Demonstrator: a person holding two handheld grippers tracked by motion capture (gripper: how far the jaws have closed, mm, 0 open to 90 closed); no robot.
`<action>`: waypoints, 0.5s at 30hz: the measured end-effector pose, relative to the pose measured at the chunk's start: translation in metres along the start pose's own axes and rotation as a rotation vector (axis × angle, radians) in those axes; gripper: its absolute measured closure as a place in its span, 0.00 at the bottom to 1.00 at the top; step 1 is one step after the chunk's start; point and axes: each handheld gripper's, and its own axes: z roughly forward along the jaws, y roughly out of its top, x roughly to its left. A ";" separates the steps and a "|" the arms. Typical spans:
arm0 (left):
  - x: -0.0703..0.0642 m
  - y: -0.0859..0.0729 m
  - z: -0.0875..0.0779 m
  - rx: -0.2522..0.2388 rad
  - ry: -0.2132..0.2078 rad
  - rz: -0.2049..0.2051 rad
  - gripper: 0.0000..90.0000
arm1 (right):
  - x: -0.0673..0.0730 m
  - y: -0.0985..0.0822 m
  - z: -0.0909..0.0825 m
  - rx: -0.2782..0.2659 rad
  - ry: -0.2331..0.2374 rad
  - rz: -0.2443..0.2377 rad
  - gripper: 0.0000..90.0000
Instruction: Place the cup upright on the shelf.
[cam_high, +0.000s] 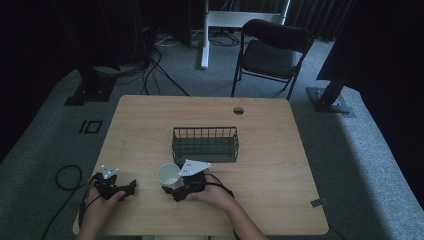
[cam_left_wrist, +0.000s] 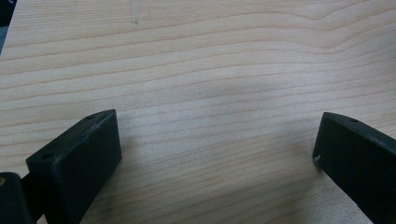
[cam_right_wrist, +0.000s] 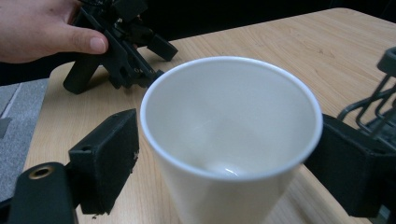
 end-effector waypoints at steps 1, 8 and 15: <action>0.000 0.000 0.000 0.000 0.000 0.000 0.01 | 0.000 0.000 0.001 -0.004 -0.001 0.005 0.14; 0.000 0.000 0.000 0.000 0.000 0.000 0.01 | 0.000 0.004 0.003 -0.005 -0.026 -0.005 0.22; 0.000 0.000 0.000 -0.002 0.000 -0.002 0.01 | -0.002 0.011 -0.003 -0.028 -0.029 0.012 0.22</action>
